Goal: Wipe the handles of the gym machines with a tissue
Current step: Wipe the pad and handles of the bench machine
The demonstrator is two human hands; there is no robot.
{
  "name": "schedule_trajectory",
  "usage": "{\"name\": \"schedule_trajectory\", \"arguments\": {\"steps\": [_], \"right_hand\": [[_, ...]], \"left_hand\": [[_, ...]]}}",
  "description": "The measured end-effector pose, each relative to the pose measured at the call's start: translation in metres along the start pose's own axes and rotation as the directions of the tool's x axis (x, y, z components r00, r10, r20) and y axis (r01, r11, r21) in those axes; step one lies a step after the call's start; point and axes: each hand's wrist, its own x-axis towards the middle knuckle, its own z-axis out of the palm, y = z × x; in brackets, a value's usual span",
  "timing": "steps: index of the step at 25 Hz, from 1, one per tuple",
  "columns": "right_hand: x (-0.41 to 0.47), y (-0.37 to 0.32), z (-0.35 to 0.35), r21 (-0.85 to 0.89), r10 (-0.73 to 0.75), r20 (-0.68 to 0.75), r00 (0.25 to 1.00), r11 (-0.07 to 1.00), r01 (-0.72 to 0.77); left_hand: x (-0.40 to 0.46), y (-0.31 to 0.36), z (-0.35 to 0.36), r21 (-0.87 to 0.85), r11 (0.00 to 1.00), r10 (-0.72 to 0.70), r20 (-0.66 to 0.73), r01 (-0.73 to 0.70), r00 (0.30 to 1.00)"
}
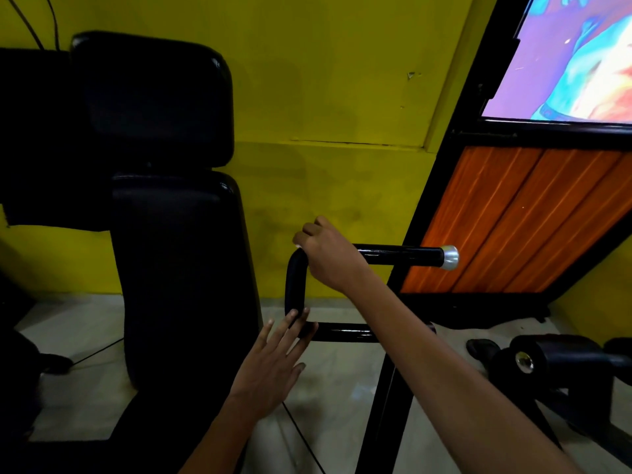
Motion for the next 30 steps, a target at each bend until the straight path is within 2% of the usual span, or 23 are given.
{"name": "schedule_trajectory", "arguments": {"steps": [3, 4, 12, 20, 23, 30], "right_hand": [[-0.024, 0.011, 0.01, -0.015, -0.092, -0.224, 0.97, 0.996, 0.091], [-0.033, 0.012, 0.013, -0.031, -0.106, -0.25, 0.962, 0.994, 0.102], [-0.07, 0.043, 0.019, -0.16, -0.175, -0.221, 0.96, 0.977, 0.141], [-0.132, 0.103, 0.01, -0.184, 0.101, -0.17, 0.98, 0.974, -0.132], [-0.145, 0.115, 0.012, -0.136, 0.233, -0.189, 0.954, 0.956, -0.26], [-0.145, 0.106, 0.02, -0.002, 0.434, -0.242, 0.868, 0.894, -0.448]], "left_hand": [[-0.002, 0.001, 0.001, -0.008, 1.0, -0.008, 0.012, 0.009, 1.0], [-0.002, 0.001, 0.001, -0.01, 1.0, -0.011, 0.012, 0.011, 1.0], [-0.008, 0.001, 0.001, 0.011, 1.0, -0.004, 0.005, 0.004, 1.0], [-0.009, 0.003, 0.004, -0.016, 1.0, -0.017, 0.004, 0.017, 1.0], [-0.008, 0.002, 0.004, -0.006, 1.0, -0.011, 0.01, 0.012, 1.0], [-0.009, 0.005, 0.005, -0.018, 0.999, -0.027, 0.014, 0.027, 1.0]]}}
